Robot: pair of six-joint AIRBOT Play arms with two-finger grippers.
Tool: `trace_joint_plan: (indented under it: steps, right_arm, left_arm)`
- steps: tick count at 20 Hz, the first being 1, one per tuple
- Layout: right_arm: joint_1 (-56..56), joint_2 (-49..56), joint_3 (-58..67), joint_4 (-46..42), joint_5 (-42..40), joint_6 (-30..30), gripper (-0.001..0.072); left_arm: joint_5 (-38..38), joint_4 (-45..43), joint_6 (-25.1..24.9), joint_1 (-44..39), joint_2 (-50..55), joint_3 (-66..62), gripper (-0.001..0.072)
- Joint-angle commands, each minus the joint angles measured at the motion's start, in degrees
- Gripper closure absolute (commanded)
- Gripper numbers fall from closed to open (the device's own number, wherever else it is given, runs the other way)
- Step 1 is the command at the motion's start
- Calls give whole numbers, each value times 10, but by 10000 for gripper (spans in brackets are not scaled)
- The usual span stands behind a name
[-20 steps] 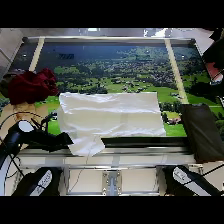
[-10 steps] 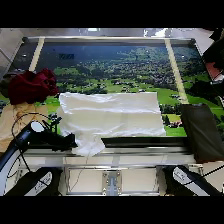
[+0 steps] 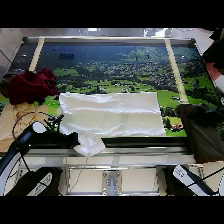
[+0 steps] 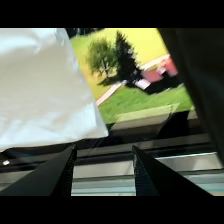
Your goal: Fold the shirts.
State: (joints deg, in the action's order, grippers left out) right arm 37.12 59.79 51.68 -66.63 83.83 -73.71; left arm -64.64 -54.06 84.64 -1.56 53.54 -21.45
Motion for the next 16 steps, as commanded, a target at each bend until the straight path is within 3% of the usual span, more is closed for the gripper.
trace_joint_plan:
  steps: [1,6,16]
  right_arm:
    - [44,0,-186,83,-61,15,317]
    - [-5,0,-308,148,-177,28,315]
    - [-50,7,-311,188,-264,22,333]
  left_arm:
    - [2,2,0,-1,-18,0,695]
    - [2,2,0,-1,-18,0,695]
    - [2,2,0,-1,-18,0,695]
